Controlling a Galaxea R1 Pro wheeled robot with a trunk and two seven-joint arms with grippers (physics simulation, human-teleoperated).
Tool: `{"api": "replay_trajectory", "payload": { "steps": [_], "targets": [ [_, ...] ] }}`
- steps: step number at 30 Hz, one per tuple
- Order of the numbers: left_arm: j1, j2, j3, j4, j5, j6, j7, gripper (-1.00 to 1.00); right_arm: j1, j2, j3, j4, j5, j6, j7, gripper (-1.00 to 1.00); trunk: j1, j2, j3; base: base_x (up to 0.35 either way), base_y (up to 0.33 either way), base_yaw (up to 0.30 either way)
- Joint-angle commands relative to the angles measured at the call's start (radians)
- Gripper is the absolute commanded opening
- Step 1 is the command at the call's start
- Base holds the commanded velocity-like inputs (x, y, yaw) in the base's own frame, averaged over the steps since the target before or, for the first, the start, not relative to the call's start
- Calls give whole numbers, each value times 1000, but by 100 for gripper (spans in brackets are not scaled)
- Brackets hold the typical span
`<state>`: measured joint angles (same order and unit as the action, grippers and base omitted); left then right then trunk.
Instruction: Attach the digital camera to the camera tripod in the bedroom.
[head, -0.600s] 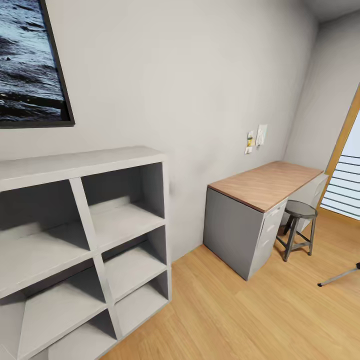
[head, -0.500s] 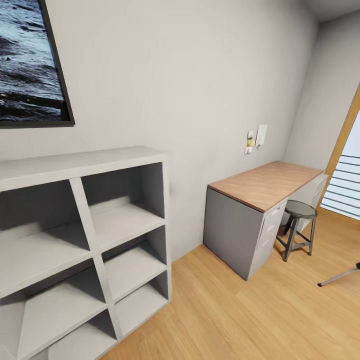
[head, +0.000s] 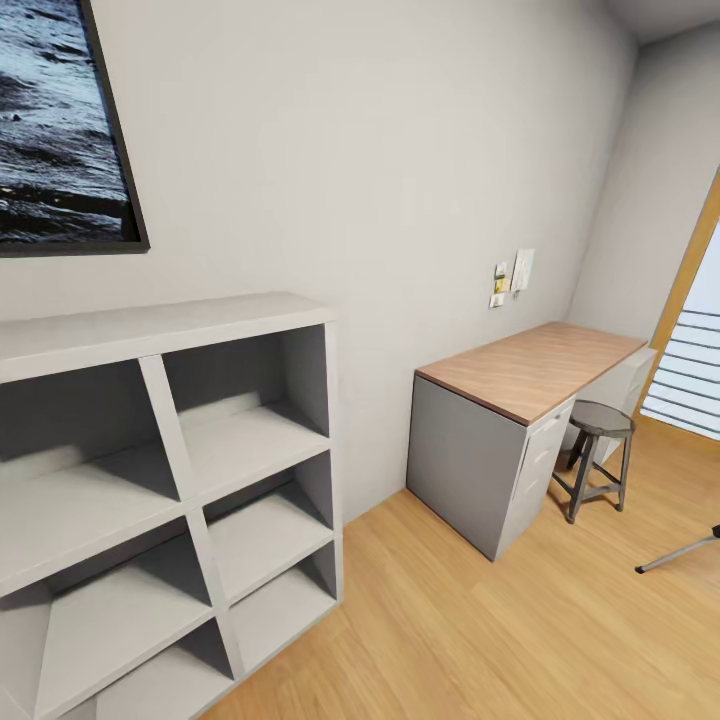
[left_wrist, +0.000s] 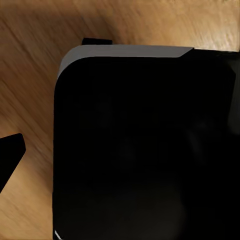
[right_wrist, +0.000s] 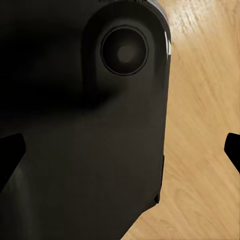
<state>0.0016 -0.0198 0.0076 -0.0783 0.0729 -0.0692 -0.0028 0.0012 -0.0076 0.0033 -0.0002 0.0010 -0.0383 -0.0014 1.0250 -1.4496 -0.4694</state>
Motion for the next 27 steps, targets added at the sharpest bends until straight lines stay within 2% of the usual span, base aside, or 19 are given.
{"api": "replay_trajectory", "payload": {
  "steps": [1, 6, 21, 27],
  "targets": [
    [0, 0, 0, -1, 13, -2, 0, 100, 0, 0, -1, 0, 0, -5, 0, 100, 0, 0, -1, 0, 0, 0],
    [0, -1, 0, -3, 24, -5, 0, 100, 0, 1, -8, 0, -10, -25, 0, 100, 0, 0, -1, 0, 0, -74],
    [1, 1, -8, -9, 24, -7, 1, 100, 0, 1, -9, 1, -11, -35, 0, 100, 0, 0, -1, 0, 0, -228],
    [1, 23, -13, -11, 17, -8, 2, 100, 0, 2, -7, 2, -5, -39, 0, 100, 0, 0, -1, 0, 0, -243]
  ]
}}
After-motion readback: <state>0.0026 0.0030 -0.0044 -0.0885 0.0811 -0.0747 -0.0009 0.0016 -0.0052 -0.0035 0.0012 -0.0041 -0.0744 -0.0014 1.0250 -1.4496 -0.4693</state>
